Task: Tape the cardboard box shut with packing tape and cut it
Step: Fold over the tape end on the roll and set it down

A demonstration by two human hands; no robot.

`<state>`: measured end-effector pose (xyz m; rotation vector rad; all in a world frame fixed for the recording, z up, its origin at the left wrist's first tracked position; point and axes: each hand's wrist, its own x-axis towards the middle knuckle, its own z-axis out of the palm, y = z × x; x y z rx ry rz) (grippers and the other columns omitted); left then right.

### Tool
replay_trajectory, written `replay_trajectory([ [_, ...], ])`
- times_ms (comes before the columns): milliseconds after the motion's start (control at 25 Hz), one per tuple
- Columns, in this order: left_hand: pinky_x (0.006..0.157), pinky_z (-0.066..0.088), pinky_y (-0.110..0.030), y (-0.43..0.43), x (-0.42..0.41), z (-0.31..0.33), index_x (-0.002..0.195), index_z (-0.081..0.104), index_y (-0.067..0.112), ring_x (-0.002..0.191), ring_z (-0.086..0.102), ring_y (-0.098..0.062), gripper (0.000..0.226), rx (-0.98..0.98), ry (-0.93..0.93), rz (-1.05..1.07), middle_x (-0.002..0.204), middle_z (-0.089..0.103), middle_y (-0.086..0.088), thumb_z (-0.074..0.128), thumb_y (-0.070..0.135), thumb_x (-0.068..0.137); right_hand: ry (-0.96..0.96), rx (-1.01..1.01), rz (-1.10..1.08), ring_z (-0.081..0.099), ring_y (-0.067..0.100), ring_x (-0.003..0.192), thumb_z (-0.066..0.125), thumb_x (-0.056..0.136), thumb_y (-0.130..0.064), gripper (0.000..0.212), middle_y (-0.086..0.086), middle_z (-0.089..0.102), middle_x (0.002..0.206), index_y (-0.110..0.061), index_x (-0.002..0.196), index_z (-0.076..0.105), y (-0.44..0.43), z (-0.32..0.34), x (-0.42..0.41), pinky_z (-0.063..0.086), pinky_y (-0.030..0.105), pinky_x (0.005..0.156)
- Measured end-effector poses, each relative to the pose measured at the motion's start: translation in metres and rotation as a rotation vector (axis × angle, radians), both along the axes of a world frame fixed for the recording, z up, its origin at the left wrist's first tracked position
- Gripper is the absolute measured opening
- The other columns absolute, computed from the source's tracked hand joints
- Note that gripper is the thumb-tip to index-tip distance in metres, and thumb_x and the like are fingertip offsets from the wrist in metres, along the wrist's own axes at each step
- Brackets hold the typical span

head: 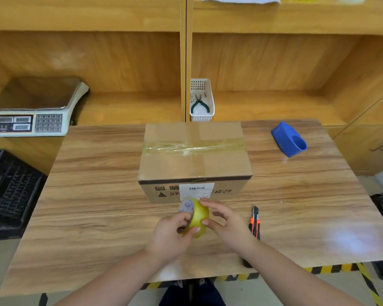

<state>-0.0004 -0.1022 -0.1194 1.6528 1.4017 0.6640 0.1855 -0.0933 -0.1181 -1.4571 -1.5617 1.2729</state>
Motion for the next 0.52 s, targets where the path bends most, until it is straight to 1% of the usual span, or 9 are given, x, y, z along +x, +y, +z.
replay_trajectory([
  [80, 0.065, 0.047, -0.011, 0.004, -0.002, 0.021, 0.084, 0.069, 0.023, 0.068, 0.068, -0.002, 0.010, 0.011, -0.108, 0.034, 0.074, 0.076, 0.007, 0.074, 0.016, 0.080, 0.037, 0.068, -0.015, 0.051, -0.007, 0.119, 0.074, 0.078, -0.009, 0.046, -0.030, 0.056, 0.125, -0.039, 0.112, 0.063, 0.006, 0.021, -0.004, 0.040, 0.014, 0.098],
  [120, 0.064, 0.047, -0.011, 0.007, -0.003, 0.032, 0.083, 0.068, 0.027, 0.066, 0.068, -0.002, 0.014, 0.036, -0.137, 0.045, 0.073, 0.076, 0.008, 0.074, 0.014, 0.080, 0.068, 0.113, -0.018, 0.053, -0.006, 0.117, 0.074, 0.078, -0.006, 0.043, -0.028, 0.057, 0.124, -0.034, 0.110, 0.066, 0.011, 0.032, -0.006, 0.041, 0.013, 0.097],
  [200, 0.062, 0.047, -0.010, 0.012, -0.002, 0.051, 0.079, 0.065, 0.029, 0.057, 0.063, 0.002, 0.022, 0.085, -0.185, 0.080, 0.063, 0.073, 0.014, 0.074, 0.008, 0.080, 0.137, 0.190, -0.009, 0.059, 0.000, 0.114, 0.073, 0.076, -0.001, 0.036, -0.022, 0.063, 0.121, -0.024, 0.103, 0.070, 0.023, 0.052, -0.009, 0.044, 0.014, 0.095],
  [280, 0.058, 0.047, -0.012, 0.022, -0.002, 0.069, 0.078, 0.065, 0.024, 0.052, 0.055, 0.003, 0.022, 0.091, -0.278, 0.136, 0.054, 0.068, 0.015, 0.074, 0.004, 0.079, 0.210, 0.215, 0.003, 0.062, 0.008, 0.112, 0.072, 0.077, 0.004, 0.031, -0.017, 0.068, 0.116, -0.018, 0.098, 0.073, 0.036, 0.071, -0.011, 0.049, 0.018, 0.090],
  [360, 0.057, 0.046, -0.020, 0.036, -0.002, 0.090, 0.082, 0.067, 0.016, 0.052, 0.051, -0.006, 0.011, 0.097, -0.343, 0.167, 0.053, 0.065, 0.011, 0.074, 0.008, 0.079, 0.254, 0.217, -0.002, 0.064, 0.010, 0.110, 0.071, 0.077, 0.004, 0.024, -0.010, 0.071, 0.113, -0.012, 0.095, 0.074, 0.051, 0.095, -0.012, 0.051, 0.023, 0.090],
  [400, 0.057, 0.045, -0.022, 0.044, -0.002, 0.102, 0.083, 0.068, 0.015, 0.052, 0.050, -0.007, 0.009, 0.106, -0.368, 0.165, 0.052, 0.064, 0.011, 0.073, 0.008, 0.080, 0.270, 0.218, -0.009, 0.065, 0.012, 0.108, 0.072, 0.077, 0.003, 0.021, -0.006, 0.072, 0.111, -0.010, 0.093, 0.074, 0.060, 0.109, -0.012, 0.051, 0.027, 0.091],
  [440, 0.057, 0.044, -0.020, 0.052, -0.001, 0.114, 0.083, 0.067, 0.016, 0.051, 0.050, -0.004, 0.010, 0.122, -0.385, 0.157, 0.050, 0.062, 0.013, 0.072, 0.007, 0.082, 0.274, 0.224, -0.024, 0.066, 0.013, 0.106, 0.072, 0.077, 0.002, 0.017, -0.003, 0.073, 0.108, -0.008, 0.091, 0.075, 0.069, 0.123, -0.013, 0.052, 0.030, 0.091],
  [520, 0.054, 0.040, -0.014, 0.068, 0.002, 0.142, 0.081, 0.066, 0.013, 0.046, 0.046, 0.003, 0.010, 0.191, -0.376, 0.136, 0.043, 0.055, 0.016, 0.070, 0.004, 0.082, 0.236, 0.277, -0.070, 0.069, 0.010, 0.098, 0.073, 0.076, 0.001, 0.011, -0.001, 0.075, 0.101, -0.004, 0.085, 0.075, 0.088, 0.154, -0.015, 0.053, 0.029, 0.085],
])
